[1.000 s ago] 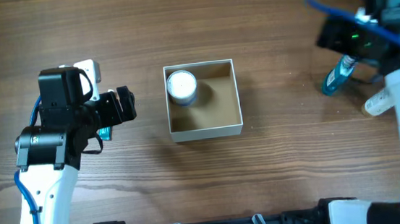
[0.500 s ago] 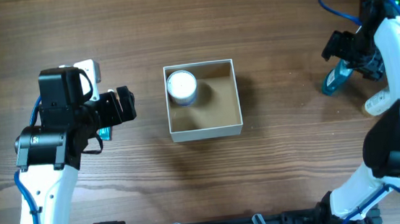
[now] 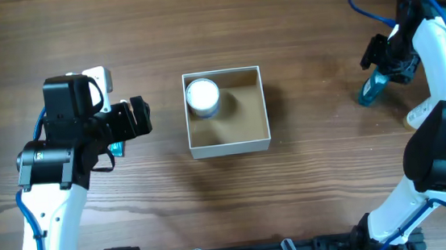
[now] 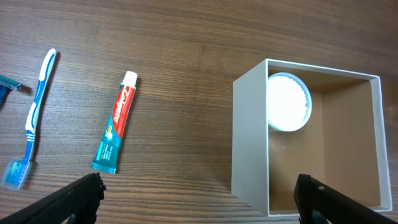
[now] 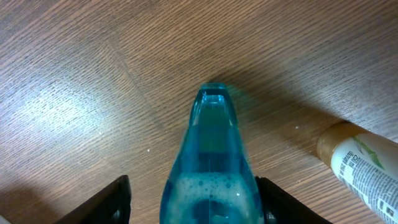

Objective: Pack container
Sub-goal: 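Move the right gripper to the blue mouthwash bottle and grasp it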

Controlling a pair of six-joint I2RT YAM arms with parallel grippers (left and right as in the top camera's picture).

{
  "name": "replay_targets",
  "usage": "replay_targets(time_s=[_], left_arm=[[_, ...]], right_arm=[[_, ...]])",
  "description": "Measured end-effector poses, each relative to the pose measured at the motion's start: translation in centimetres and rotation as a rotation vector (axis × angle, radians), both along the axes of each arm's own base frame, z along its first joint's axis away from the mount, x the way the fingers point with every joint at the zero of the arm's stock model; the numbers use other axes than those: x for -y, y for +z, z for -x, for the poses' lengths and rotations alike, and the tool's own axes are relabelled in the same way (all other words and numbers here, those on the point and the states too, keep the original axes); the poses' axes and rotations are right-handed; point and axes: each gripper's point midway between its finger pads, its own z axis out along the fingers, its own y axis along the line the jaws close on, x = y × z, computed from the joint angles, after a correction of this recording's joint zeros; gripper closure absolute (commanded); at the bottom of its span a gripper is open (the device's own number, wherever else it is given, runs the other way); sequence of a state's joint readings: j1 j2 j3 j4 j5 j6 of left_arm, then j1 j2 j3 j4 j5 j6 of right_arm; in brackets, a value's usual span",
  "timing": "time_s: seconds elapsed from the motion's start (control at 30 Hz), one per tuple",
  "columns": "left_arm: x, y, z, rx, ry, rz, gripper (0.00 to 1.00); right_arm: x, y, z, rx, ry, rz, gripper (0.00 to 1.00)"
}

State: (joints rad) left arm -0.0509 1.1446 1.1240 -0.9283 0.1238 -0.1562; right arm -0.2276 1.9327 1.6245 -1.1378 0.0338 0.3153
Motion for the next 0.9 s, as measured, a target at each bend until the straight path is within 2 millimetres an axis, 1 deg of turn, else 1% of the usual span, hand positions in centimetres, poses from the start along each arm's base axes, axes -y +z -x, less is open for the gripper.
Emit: replay_targets(time_s=[0.1,0.17,0.2,0.23,0.4,0.47,0.5,0.57,0.6,0.63,0.67,0.7,0.73,0.77,0.83,0.87,0.9], left_arm=[[0.0,0.0,0.0,0.000,0.000,0.000,0.00],[0.0,0.0,0.0,0.000,0.000,0.000,0.00],[0.0,0.0,0.0,0.000,0.000,0.000,0.00],[0.0,0.0,0.0,0.000,0.000,0.000,0.00],[0.0,0.0,0.0,0.000,0.000,0.000,0.00],[0.0,0.0,0.0,-0.001,0.000,0.000,0.00],[0.0,0.0,0.0,0.000,0.000,0.000,0.00],[0.0,0.0,0.0,-0.001,0.000,0.000,0.00],[0.0,0.0,0.0,0.000,0.000,0.000,0.00],[0.0,0.0,0.0,0.000,0.000,0.000,0.00],[0.0,0.0,0.0,0.000,0.000,0.000,0.00],[0.0,0.0,0.0,-0.002,0.000,0.000,0.00],[0.0,0.0,0.0,0.000,0.000,0.000,0.00],[0.0,0.0,0.0,-0.001,0.000,0.000,0.00],[0.0,0.0,0.1,-0.003,0.000,0.000,0.00],[0.0,0.0,0.1,-0.004,0.000,0.000,0.00],[0.0,0.0,0.1,-0.004,0.000,0.000,0.00]], right_arm=[[0.0,0.0,0.0,0.000,0.002,0.000,0.57],[0.0,0.0,0.0,-0.002,0.003,0.000,0.76],[-0.1,0.0,0.0,-0.001,0.005,-0.003,0.89],[0.0,0.0,0.1,-0.002,0.004,-0.003,0.96],[-0.3,0.4,0.3,-0.004,0.039,0.000,0.96],[-1.2,1.8,0.8,0.017,0.078,0.008,0.96],[-2.0,3.3,1.1,0.042,0.108,0.015,0.96],[-4.5,7.4,2.1,0.112,0.208,0.024,0.96],[-6.5,9.9,2.8,0.152,0.279,0.029,0.96],[-8.0,11.6,3.3,0.182,0.331,0.029,0.96],[-10.1,14.0,4.0,0.217,0.399,0.026,0.96],[-12.9,16.7,4.6,0.265,0.487,0.020,0.96],[-15.1,19.0,4.9,0.318,0.553,0.014,0.96],[-17.3,20.5,5.1,0.364,0.616,0.007,0.96],[-20.9,22.6,5.4,0.444,0.708,-0.013,0.96],[-22.9,23.2,5.8,0.470,0.750,-0.034,0.96],[-24.5,23.2,6.3,0.474,0.784,-0.057,0.96]])
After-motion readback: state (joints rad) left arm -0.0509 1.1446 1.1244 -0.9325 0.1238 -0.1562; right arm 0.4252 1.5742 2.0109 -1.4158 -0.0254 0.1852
